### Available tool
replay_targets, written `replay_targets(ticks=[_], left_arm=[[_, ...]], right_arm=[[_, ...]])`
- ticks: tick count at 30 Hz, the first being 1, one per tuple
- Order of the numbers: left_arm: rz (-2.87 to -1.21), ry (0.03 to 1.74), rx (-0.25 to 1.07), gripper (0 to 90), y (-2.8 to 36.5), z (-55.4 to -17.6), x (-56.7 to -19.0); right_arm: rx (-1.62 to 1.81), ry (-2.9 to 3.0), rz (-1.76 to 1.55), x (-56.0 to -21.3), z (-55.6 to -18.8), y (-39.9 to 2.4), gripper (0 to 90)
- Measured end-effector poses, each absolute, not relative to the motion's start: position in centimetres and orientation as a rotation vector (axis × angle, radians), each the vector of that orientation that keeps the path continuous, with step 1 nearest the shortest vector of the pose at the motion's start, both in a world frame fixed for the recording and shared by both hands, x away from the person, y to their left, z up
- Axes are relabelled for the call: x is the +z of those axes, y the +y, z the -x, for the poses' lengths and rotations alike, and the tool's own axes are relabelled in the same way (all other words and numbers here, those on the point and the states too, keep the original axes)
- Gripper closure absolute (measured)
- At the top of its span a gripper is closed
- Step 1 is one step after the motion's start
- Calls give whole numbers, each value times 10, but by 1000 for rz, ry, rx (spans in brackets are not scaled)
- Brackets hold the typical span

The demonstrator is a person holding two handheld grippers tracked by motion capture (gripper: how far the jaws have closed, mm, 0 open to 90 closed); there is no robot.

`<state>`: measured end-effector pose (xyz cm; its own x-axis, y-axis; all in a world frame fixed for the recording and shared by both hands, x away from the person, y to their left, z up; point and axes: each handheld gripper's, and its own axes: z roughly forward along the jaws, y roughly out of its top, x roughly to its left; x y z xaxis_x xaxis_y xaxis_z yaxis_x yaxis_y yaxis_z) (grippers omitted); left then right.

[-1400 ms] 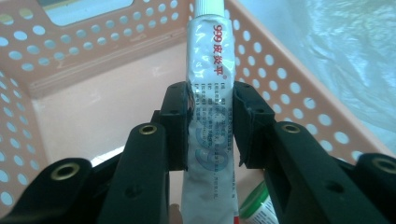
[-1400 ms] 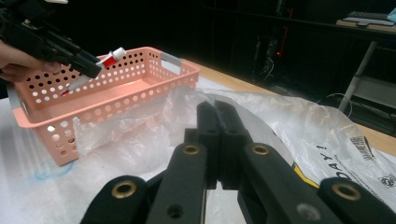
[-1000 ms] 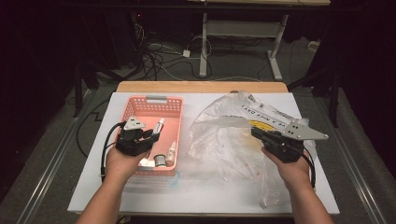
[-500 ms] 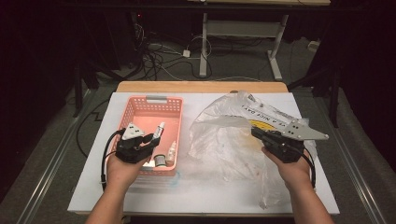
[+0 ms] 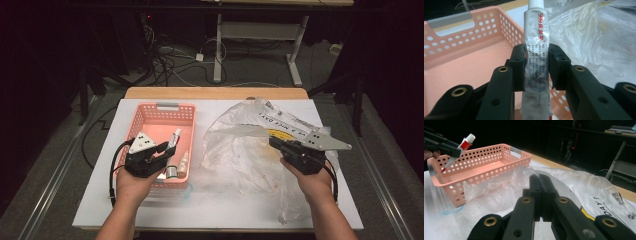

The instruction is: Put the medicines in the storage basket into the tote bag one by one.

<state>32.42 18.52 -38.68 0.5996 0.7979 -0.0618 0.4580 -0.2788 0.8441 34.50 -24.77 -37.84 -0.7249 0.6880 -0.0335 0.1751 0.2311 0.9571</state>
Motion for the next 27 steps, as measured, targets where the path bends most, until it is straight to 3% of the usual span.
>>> replay_targets(ticks=[27], left_arm=[[-1928, 812, 350, 674, 130, -304, -374]], right_arm=[[1515, 2049, -786, -377, -344, -249, 900]])
